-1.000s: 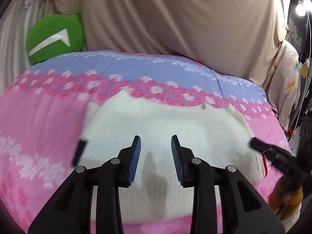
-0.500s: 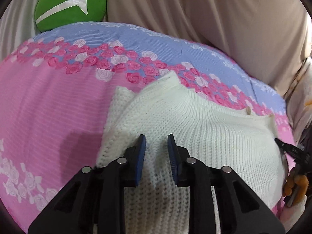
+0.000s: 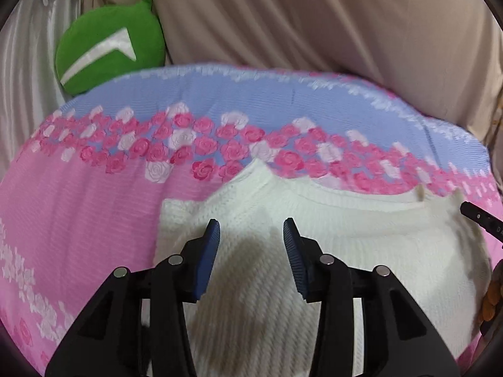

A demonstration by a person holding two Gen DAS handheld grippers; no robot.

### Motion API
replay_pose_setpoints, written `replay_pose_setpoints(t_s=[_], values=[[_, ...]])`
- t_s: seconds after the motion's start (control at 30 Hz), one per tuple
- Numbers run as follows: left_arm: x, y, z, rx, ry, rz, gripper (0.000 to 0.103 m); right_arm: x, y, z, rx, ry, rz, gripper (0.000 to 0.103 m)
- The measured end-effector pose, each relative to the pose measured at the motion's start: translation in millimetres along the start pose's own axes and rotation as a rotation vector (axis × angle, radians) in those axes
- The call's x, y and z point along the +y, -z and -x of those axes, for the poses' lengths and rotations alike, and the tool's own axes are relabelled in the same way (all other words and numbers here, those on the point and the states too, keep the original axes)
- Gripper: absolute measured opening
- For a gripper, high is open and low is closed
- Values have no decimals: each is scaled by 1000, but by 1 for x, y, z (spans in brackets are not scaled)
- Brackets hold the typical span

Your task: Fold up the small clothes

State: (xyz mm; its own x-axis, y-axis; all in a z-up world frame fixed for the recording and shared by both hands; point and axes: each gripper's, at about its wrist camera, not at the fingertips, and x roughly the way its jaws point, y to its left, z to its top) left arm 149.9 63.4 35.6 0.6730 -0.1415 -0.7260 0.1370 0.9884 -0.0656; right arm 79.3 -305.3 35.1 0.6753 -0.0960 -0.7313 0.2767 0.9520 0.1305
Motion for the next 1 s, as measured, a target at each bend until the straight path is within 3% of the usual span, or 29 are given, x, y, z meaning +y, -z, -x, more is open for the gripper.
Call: replay_pose_setpoints(t_s=[0.03, 0.1, 0.2, 0.3, 0.5, 0.6, 0.7, 0.77, 0.9, 1.0], values=[[6, 0, -13, 25, -17, 17, 38, -11, 0, -11, 24, 29, -27, 9], [6, 3, -17, 6, -40, -13, 38, -28, -3, -9, 18, -19, -116, 4], [-7, 6, -15, -5, -105, -60, 38, -35, -2, -5, 14, -12, -161, 2], [-13, 10, -10, -17, -138, -80, 38, -19, 6, 16, -35, -13, -133, 18], [-15, 21, 10, -29, -140, -65, 42, 46, 41, 61, -67, -180, 18, 25], [-17, 31, 27, -38, -137, -56, 52, 82, 62, 65, -38, -253, 92, 29], [-6, 43, 54, -61, -103, -14, 59, 108, 80, 66, -16, -320, 148, 29], [14, 51, 73, -73, -68, 44, 71, 125, 91, 66, -11, -359, 197, 29], [67, 69, 95, -65, -37, 187, 76, 138, 104, 52, 14, -337, 249, 29], [99, 88, 86, -27, 6, 285, 80, 133, 111, 36, 29, -340, 237, 29]])
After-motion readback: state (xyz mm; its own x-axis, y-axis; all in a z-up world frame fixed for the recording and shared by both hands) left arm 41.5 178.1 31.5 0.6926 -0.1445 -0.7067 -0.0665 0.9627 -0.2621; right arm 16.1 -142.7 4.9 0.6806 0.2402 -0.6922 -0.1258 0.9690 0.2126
